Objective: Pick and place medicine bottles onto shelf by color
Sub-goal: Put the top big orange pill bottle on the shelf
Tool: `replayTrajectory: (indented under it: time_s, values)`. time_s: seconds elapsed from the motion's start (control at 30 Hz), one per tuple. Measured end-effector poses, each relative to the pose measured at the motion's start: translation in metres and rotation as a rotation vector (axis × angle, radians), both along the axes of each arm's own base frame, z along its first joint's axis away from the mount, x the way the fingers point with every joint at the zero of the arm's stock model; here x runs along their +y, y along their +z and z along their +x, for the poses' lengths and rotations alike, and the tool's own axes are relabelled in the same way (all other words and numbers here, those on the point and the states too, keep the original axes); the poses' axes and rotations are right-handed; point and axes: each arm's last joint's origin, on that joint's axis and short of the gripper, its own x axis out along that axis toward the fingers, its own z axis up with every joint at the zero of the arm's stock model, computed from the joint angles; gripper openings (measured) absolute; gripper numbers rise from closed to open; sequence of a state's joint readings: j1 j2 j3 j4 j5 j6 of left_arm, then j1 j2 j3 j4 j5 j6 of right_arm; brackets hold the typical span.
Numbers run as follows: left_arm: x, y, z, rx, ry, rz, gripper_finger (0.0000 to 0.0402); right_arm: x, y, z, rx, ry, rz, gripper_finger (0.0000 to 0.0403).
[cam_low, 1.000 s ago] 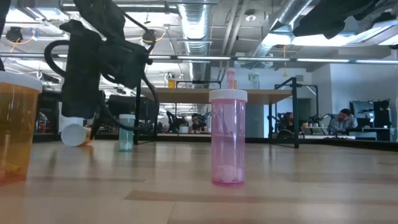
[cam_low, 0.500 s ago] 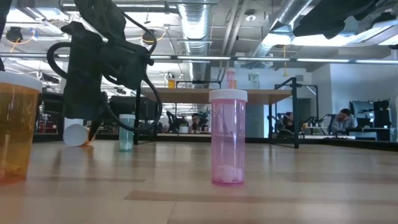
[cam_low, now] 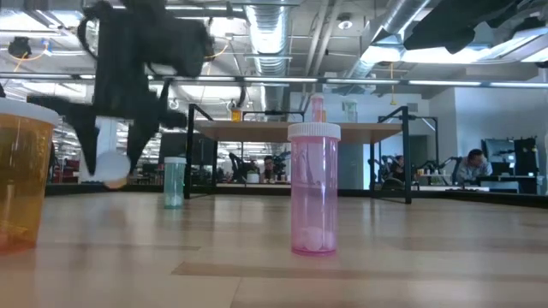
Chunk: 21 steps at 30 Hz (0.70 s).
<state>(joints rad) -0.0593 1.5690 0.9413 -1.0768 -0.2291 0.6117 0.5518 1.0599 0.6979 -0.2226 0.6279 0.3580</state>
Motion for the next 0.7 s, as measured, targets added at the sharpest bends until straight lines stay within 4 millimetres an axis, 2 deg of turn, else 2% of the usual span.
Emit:
replayTrajectory:
  time_s: [0.17, 0.33, 0.47, 0.6, 0.7]
  values:
    - [-0.003, 0.051, -0.006, -0.291, 0.104, -0.124, 0.0193, 0.0, 0.0, 0.0, 0.0, 0.0, 0.0, 0.0156]
    - [-0.003, 0.107, -0.017, -0.712, 0.139, -0.25, 0.0194, -0.001, 0.0, 0.001, 0.0, -0.006, 0.0, 0.0156]
    - [0.003, 0.146, -0.029, -1.046, 0.227, -0.311, 0.0194, -0.005, 0.0, 0.003, -0.004, -0.032, 0.013, 0.0156]
    - [0.019, 0.172, -0.038, -1.29, 0.351, -0.349, 0.0194, -0.009, 0.0, 0.004, -0.006, -0.053, 0.018, 0.0156]
    - [0.036, 0.178, -0.041, -1.368, 0.473, -0.367, 0.0194, -0.01, 0.001, 0.006, -0.012, -0.061, 0.021, 0.0156]
